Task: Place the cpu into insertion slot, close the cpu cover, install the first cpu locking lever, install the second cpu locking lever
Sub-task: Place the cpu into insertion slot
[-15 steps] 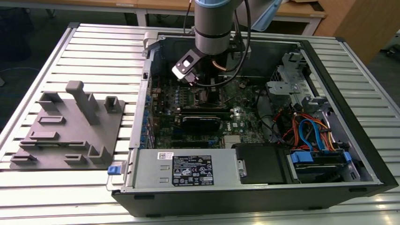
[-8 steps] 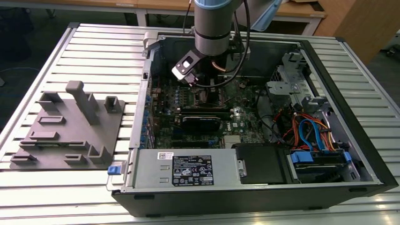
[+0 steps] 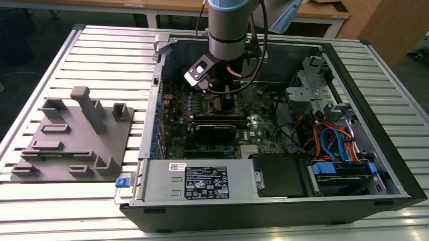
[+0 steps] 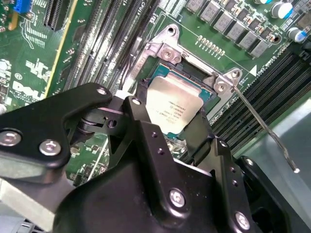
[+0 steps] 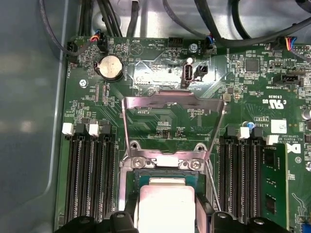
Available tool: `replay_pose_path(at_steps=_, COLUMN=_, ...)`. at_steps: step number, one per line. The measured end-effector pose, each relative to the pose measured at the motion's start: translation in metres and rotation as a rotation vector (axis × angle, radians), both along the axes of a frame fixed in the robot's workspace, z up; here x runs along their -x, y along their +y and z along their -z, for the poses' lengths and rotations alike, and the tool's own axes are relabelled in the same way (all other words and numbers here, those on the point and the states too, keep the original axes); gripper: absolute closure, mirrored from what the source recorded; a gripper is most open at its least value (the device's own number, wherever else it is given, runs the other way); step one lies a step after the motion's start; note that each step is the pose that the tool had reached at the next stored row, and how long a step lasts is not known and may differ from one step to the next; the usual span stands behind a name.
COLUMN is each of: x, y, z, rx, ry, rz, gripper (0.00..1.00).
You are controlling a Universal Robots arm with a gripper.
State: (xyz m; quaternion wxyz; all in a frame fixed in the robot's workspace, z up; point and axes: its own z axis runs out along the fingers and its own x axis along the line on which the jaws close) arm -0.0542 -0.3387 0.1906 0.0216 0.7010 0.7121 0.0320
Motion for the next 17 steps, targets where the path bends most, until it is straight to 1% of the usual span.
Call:
replay_pose_path(at_steps=4, x=0.0001, y=0.0, z=-0.0028, rx=0.0003, ry=0.0001, rz=0.0, gripper=0.46)
replay_pose_path(at_steps=7, x=0.0001, y=0.0003, z=-0.003, rx=0.0003, ry=0.0001, rz=0.003, gripper=0.46)
replay_pose_path(at_steps=12, x=-0.0005, y=0.0011, z=-0.0018, rx=0.0006, ry=0.0003, rz=0.016, gripper=0.46)
replay_pose_path(at_steps=17, x=-0.0005, y=0.0021, z=0.0009, rx=0.0021, ry=0.0012, rz=0.02, gripper=0.46)
